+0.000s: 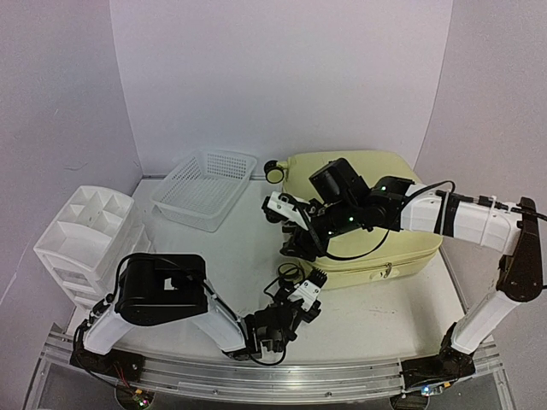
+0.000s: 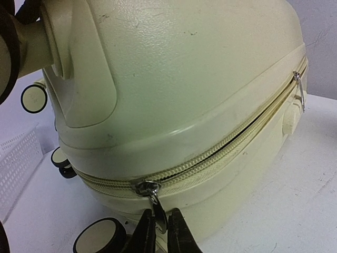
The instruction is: Open, take out, and arrange the luggage
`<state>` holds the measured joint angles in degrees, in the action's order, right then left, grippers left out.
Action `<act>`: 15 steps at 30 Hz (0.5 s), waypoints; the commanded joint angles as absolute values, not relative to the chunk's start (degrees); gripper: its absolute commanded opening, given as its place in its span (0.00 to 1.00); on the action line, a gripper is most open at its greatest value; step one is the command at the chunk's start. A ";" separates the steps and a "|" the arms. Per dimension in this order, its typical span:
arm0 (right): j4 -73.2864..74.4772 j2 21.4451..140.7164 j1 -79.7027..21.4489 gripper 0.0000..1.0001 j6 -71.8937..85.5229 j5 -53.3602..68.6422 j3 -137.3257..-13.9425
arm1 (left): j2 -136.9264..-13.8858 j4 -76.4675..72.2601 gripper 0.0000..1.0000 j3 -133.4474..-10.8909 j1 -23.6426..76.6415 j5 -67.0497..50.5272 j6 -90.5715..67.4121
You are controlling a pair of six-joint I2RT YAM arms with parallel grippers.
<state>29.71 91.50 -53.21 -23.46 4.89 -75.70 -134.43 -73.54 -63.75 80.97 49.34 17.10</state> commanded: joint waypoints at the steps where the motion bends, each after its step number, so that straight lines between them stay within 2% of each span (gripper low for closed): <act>1: 22.81 90.26 -52.55 0.00 -15.38 3.17 -79.34 | -133.04 -76.41 0.08 -65.98 80.51 50.60 16.53; 10: 22.85 90.36 -52.70 0.00 -15.36 3.33 -79.53 | -131.05 -76.55 0.00 -62.48 79.69 52.21 14.03; 15: 22.57 89.57 -52.64 0.00 -16.08 4.27 -78.79 | -129.32 -76.64 0.00 -59.07 78.34 51.69 10.43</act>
